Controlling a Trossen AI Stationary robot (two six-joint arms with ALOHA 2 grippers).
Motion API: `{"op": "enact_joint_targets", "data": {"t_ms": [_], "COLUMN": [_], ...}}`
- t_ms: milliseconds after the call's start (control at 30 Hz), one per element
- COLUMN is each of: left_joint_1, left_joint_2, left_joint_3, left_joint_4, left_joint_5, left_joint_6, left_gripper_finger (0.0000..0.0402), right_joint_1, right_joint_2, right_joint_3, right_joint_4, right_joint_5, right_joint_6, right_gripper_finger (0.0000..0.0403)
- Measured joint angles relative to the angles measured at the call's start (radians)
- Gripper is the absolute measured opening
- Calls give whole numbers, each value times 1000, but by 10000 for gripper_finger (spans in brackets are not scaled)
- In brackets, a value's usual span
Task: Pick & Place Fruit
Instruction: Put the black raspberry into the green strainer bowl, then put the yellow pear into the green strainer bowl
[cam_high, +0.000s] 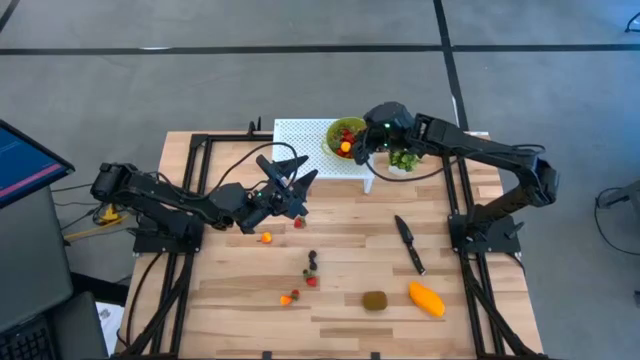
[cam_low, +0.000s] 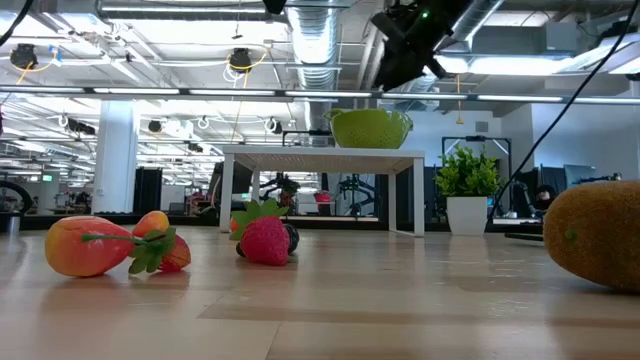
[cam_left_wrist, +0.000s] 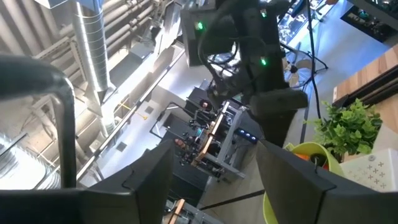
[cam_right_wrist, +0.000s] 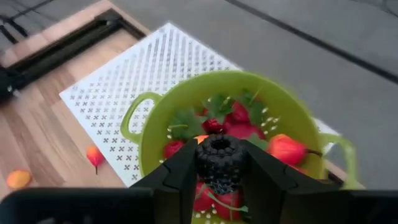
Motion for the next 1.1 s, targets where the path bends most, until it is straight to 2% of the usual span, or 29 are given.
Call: {"op": "enact_joint_targets", "data": {"t_ms": [300,500,800,933,1100], "left_joint_1": [0,0,0,0,0], "left_joint_2": [0,0,1,1,1], "left_joint_3": [0,0,0,0,0], "left_joint_4": [0,0,0,0,0], "left_joint_5": [-22,-113,-105,-105,-105], "left_joint_6": [5,4,-23,-24,-26], "left_gripper_finger": [220,215,212,210,209], "right_joint_1": [6,-9,-1,-7,-20], "right_joint_2": [130,126,118,118,118], "right_joint_3": [-1,6,7,7,7], "right_joint_4": [-15,-12,9,9,6], "right_joint_5": [-28,-26,-36,-35,-35], "right_joint_6": [-34,-34,-86,-89,-89], "right_gripper_finger": [102,103,104,126,179]}}
